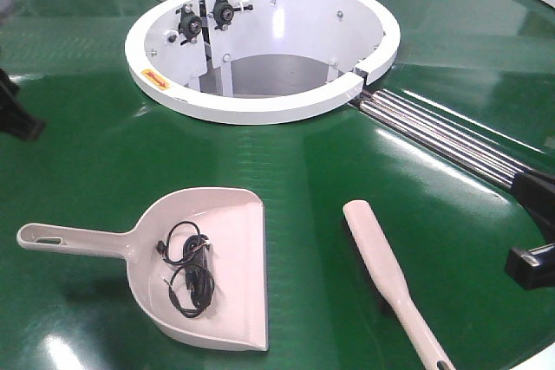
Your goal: Clean and inspect green conveyor with broom and dustpan
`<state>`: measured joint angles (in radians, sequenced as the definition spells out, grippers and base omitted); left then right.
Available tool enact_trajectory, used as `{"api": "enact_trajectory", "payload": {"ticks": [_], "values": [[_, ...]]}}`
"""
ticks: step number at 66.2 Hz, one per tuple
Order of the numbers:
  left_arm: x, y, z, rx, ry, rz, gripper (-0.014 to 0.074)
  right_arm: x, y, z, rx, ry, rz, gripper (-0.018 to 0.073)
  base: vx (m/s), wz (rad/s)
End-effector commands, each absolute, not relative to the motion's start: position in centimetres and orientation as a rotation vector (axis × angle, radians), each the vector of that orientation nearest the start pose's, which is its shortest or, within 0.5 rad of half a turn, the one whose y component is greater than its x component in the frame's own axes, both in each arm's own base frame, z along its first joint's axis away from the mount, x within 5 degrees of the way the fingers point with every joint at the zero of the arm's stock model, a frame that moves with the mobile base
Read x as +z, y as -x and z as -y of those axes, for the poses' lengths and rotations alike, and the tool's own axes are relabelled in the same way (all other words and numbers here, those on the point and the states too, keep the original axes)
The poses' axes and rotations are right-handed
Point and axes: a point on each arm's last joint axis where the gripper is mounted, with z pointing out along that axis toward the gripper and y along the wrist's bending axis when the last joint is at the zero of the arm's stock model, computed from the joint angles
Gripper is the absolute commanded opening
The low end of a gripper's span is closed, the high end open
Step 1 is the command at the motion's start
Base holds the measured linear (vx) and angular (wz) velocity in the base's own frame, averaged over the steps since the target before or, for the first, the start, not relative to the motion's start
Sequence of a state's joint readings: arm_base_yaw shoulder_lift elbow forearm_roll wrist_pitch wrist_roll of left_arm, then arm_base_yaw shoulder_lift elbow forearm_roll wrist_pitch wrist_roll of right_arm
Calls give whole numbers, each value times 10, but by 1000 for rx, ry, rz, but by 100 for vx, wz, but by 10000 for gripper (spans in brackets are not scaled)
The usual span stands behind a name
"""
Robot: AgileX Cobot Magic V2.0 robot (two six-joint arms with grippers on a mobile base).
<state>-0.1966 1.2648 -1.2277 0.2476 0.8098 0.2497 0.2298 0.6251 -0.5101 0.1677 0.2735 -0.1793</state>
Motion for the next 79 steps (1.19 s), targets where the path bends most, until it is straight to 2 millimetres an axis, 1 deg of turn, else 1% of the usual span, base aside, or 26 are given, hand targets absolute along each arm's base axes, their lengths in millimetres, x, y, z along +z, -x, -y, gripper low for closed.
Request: {"api": "enact_trajectory", "payload": {"ticks": [1, 4, 8, 13, 17, 22, 25, 29, 32, 35, 36, 37, 41, 50, 79], "values": [[418, -247, 37, 248, -486, -2015, -25, 329, -124, -32, 198, 223, -1717, -5, 0, 0], [428, -236, 38, 205, -458, -1935, -25, 328, -121, -31, 193, 225, -1704, -5, 0, 0], [434, -220, 38, 143, -423, -1825, -24, 321, -116, -30, 185, 226, -1689, -5, 0, 0], [429, -200, 38, 80, -385, -1731, -24, 303, -112, -28, 174, 223, -1687, -5, 0, 0], [416, -185, 36, 42, -361, -1689, -24, 290, -110, -26, 167, 216, -1679, -5, 0, 0], [394, -168, 34, 2, -334, -1667, -24, 277, -108, -25, 146, 219, -1660, -5, 0, 0], [377, -157, 32, -22, -319, -1674, -24, 270, -108, -25, 131, 227, -1658, -5, 0, 0], [355, -145, 30, -34, -310, -1683, -24, 265, -108, -24, 119, 232, -1651, -5, 0, 0], [341, -138, 29, -34, -310, -1680, -24, 265, -108, -24, 119, 229, -1647, -5, 0, 0], [328, -132, 27, -33, -310, -1678, -24, 266, -108, -24, 118, 227, -1638, -5, 0, 0], [327, -129, 27, -33, -307, -1666, -24, 266, -108, -24, 118, 226, -1637, -5, 0, 0], [323, -128, 26, -32, -308, -1667, -24, 266, -108, -24, 117, 226, -1636, -5, 0, 0], [318, -121, 25, -31, -305, -1640, -24, 266, -108, -24, 117, 226, -1635, -5, 0, 0], [317, -112, 23, -31, -303, -1628, -24, 266, -108, -24, 117, 226, -1636, -5, 0, 0], [318, -111, 23, -31, -302, -1623, -24, 266, -108, -24, 117, 226, -1636, -5, 0, 0]]}}
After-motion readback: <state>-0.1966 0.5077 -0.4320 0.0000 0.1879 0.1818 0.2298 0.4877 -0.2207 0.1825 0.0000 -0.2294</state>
